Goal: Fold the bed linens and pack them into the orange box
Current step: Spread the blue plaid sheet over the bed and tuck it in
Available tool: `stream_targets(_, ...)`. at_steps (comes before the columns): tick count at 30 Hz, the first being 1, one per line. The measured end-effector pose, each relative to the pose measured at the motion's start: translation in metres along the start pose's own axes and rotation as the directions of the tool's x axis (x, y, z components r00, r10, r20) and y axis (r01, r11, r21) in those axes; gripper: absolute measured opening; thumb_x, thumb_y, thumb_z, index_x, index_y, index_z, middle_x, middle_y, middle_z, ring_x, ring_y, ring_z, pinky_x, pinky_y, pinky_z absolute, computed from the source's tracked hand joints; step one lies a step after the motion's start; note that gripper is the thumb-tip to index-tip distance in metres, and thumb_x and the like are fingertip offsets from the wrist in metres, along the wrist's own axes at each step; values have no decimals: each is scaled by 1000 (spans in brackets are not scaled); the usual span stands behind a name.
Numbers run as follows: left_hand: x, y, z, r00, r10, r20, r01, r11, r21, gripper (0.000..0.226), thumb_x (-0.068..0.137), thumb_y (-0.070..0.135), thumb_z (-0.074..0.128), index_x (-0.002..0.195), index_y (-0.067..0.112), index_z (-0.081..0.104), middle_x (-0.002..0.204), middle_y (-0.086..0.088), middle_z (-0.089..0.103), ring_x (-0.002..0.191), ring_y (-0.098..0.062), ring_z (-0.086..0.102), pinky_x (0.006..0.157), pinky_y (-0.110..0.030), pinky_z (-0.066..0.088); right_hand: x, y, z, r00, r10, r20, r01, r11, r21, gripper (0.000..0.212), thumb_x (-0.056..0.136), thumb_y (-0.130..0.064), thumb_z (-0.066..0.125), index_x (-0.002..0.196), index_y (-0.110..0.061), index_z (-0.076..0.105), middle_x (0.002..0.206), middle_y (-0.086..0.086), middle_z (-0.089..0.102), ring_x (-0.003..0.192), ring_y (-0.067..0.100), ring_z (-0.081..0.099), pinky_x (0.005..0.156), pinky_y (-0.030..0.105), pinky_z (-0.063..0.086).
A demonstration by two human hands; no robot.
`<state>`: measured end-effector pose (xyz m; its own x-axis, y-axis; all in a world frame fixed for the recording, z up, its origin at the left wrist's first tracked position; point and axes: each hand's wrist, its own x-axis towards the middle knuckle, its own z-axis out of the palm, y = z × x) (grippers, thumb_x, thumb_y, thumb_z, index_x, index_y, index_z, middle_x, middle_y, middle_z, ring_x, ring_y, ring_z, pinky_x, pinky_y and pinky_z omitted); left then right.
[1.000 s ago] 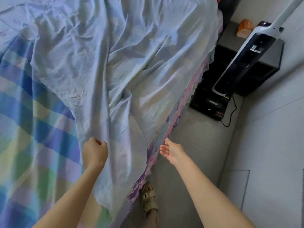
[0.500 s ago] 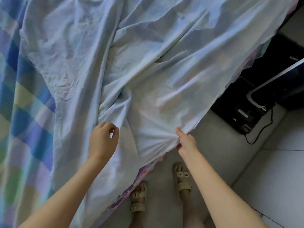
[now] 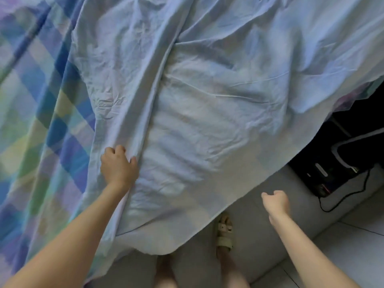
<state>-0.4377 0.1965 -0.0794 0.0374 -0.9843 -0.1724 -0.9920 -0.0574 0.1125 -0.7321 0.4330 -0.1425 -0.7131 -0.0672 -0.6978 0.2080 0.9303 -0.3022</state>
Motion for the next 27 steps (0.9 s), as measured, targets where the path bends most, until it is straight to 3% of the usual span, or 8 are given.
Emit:
stream_targets(3,8,-17,-6,986,-168,4,168,985,34,49,86,28,64,122,-1,47,122,-28,46,112,-44,44,86,-50,42,-22,-59,15,955,-288,68,293,952,-85,29,91,-19,56,118,-8,58,117,11,63,106,31,57,84,35,45)
stream_targets(6,22,-40,-3,940,-327,96,333,941,-65,59,85,33,65,126,-3,44,126,-30,47,116,-46,45,92,-49,40,-64,-117,44,818,-527,232,552,832,-56,26,91,-22,57,112,-7,60,107,9,65,101,28,59,84,35,46)
stream_targets(12,41,-88,1,891,-420,171,444,885,-139,64,79,47,68,126,7,49,126,-23,50,118,-39,47,94,-45,40,-162,-200,137,541,-714,445,789,614,26,25,90,-27,59,105,-8,63,99,7,66,95,23,60,83,33,45)
stream_targets(14,44,-102,4,905,-352,239,414,860,-298,46,82,33,68,116,5,56,116,-20,60,109,-35,55,85,-38,43,-187,-218,170,491,-725,482,831,556,-11,31,90,-35,58,107,-10,61,101,5,65,99,24,60,83,32,44)
stream_targets(17,31,-105,7,981,-68,179,151,850,-505,11,85,18,61,80,8,60,76,-14,63,77,-34,59,64,-37,37,-214,-241,211,464,-739,488,878,458,-142,56,86,-52,58,121,-8,50,115,9,61,110,28,56,85,34,42)
stream_targets(21,8,-101,0,970,237,47,-169,806,-568,36,82,32,51,58,25,26,48,4,28,55,-23,36,51,-33,22,-234,-272,261,442,-778,447,878,275,-391,79,83,-49,63,137,-5,26,125,15,55,115,32,54,83,37,44)
stream_targets(23,4,-99,-1,942,326,81,-223,786,-577,42,84,28,54,58,24,21,48,2,25,56,-22,28,52,-32,21,-231,-284,264,443,-804,397,843,222,-491,63,88,-24,60,137,-2,27,125,16,56,114,34,56,86,37,45)
stream_targets(27,5,-94,-12,917,322,234,-145,818,-557,41,90,25,58,60,18,30,54,-1,30,61,-21,29,56,-34,19,-200,-298,217,520,-838,167,801,410,-437,28,83,-9,54,108,4,59,111,25,63,105,41,58,83,38,46)
